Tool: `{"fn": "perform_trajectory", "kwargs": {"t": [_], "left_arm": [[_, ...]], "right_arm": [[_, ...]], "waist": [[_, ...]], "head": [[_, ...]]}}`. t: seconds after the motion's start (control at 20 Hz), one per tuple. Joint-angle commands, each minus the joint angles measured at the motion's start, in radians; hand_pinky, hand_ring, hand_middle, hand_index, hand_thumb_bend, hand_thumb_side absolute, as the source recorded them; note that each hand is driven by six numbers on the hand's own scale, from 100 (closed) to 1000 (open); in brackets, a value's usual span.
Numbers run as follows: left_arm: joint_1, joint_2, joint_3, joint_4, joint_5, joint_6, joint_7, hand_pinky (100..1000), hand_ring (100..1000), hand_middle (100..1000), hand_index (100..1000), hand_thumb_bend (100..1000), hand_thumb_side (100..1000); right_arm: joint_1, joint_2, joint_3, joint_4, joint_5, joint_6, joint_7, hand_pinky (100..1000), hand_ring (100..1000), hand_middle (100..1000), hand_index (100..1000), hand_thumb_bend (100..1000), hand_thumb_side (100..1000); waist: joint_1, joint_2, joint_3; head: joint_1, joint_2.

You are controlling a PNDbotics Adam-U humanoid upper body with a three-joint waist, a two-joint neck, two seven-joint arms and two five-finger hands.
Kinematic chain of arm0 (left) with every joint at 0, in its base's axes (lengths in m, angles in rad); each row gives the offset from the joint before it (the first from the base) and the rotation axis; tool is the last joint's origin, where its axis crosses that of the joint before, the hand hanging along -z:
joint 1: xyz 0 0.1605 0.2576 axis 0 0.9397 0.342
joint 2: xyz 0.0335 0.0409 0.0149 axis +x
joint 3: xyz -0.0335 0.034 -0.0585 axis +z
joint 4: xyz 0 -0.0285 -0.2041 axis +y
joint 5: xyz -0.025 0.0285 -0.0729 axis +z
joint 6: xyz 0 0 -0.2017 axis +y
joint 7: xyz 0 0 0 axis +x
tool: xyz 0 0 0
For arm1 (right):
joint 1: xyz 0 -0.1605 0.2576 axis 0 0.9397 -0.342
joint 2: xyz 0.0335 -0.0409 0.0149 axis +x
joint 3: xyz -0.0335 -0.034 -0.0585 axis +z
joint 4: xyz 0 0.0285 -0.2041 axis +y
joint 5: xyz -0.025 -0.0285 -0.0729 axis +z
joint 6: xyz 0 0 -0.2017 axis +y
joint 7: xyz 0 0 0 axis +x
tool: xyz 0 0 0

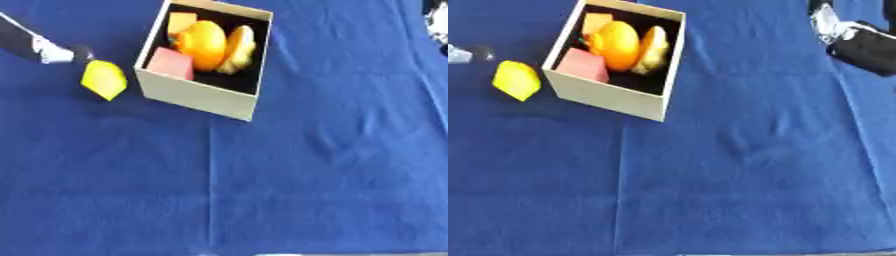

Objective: Pick up objects on the table and place them in the box.

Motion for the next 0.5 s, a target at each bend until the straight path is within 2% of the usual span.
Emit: {"fn": "perform_trajectory", "kwargs": {"t": [0.05, 0.5], "left_arm": [[0.014, 0.069, -0.007, -0.051, 0.029, -0.033, -0.067, 875, 854, 816, 905, 490, 334], [0.080, 0.119, -0.020, -0.080, 0.000, -0.063, -0.112, 878, 860, 818, 900, 606, 319]], "right_arm": [[-0.004, -0.032, -0.015, -0.015, 0.009, 0.001, -0.006, 926, 828, 774, 855, 100, 424], [-0.003, -0.027, -0.014, -0.015, 0.012, 0.003, -0.006, 926, 828, 774, 854, 100, 427]], "waist": [[-0.004, -0.028, -0.002], [-0.008, -0.026, -0.002]], "head": [[-0.003, -0.001], [-0.002, -0.005]]}}
